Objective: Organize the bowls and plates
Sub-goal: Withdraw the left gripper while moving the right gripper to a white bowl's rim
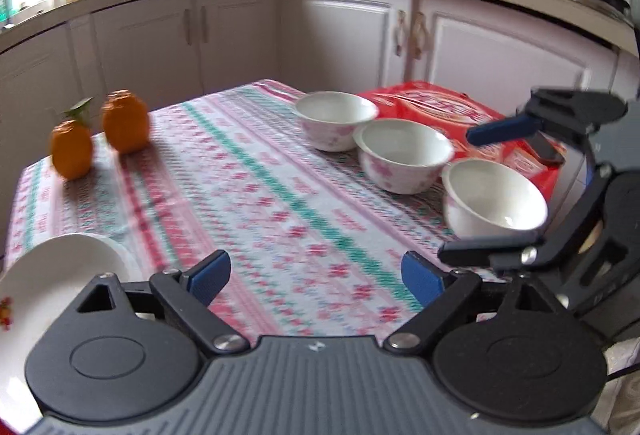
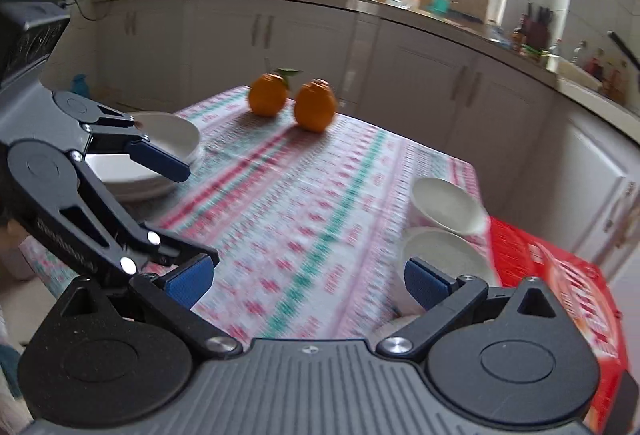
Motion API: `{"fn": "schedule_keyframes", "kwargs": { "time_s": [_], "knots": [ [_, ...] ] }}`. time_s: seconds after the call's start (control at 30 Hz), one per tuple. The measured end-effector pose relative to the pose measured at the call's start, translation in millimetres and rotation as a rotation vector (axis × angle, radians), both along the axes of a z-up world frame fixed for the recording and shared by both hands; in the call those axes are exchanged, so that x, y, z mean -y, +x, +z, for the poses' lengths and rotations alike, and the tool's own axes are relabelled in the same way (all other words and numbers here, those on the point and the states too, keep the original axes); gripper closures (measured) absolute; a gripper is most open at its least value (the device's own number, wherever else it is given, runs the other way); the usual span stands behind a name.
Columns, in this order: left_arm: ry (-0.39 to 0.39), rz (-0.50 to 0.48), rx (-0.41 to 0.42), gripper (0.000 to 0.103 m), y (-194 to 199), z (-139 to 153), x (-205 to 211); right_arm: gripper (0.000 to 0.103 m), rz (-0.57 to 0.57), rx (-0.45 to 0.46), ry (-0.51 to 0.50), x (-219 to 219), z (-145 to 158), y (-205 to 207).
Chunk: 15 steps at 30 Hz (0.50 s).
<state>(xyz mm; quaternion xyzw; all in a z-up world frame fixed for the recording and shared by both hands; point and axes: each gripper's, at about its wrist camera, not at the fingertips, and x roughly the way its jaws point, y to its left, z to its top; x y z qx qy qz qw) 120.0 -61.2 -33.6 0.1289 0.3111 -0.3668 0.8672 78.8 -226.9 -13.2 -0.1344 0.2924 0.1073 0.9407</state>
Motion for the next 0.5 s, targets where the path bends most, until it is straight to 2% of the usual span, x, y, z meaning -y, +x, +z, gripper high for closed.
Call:
{"fn": "schedule_keyframes", "kwargs": {
  "time_s": [0.1, 0.23, 0.5],
  "knots": [
    [-0.032, -0.055, -0.023, 0.01, -8.8, -3.0, 17.2, 0.0, -0.038, -0.006, -0.016, 24.2, -0.1, -14.7],
    [-0.025, -0.094, -0.012, 0.01, -21.9, -8.4, 37.4, 0.0, -0.104, -0.01, 0.003, 57.4, 0.9, -26.5],
    [-0.011, -0.184, 0.004, 0.01, -43.7, -27.1, 82.6, 0.0, -0.184, -0.088, 0.172, 103.9, -15.1, -17.1]
  ]
}}
